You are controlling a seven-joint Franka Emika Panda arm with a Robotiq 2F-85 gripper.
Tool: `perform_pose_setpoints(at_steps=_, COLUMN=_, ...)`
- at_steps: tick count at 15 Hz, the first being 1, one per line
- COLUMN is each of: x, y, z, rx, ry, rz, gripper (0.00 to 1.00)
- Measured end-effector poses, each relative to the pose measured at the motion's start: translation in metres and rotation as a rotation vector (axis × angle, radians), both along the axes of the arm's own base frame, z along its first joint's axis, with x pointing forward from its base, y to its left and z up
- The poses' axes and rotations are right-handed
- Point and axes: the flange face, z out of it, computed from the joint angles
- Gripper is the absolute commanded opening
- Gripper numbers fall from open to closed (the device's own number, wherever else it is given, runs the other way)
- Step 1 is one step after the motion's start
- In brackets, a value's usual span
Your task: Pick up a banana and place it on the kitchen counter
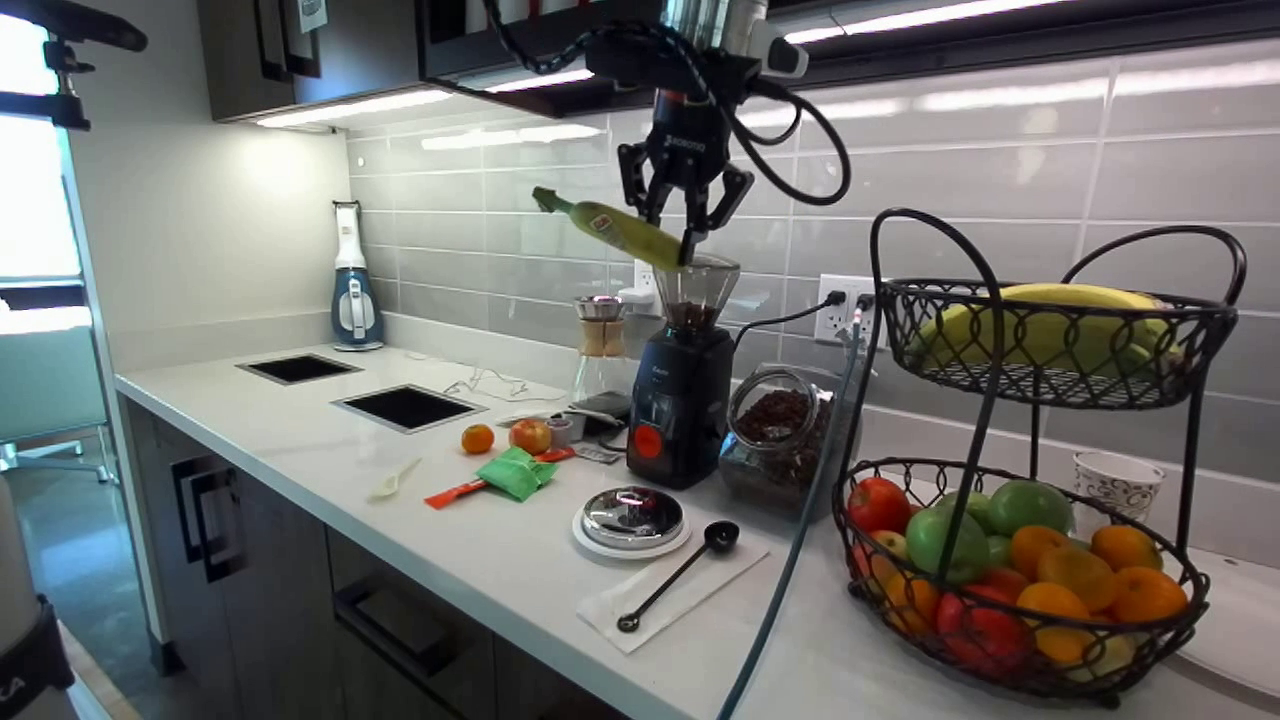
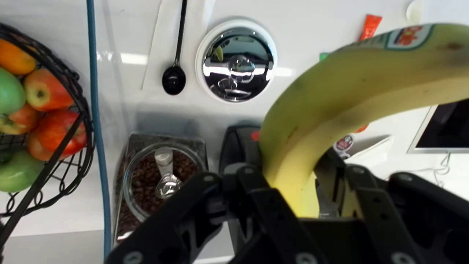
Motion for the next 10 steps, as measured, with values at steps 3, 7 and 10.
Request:
perform_pose_setpoints(at_steps=3, x=-0.008, y=0.021, z=-0.031, rx=-0.036, ry=0.040, rz=0.036, gripper=0.16)
perform_pose_setpoints(at_steps=7, x=-0.014, y=0.038, z=-0.060, rx=-0.036, ry=0.097, rz=0.073, gripper=0.41)
perform_pose_setpoints(at_steps=10, x=-0.014, y=0.038, z=-0.059, rx=-0.036, ry=0.095, rz=0.073, gripper=0.41)
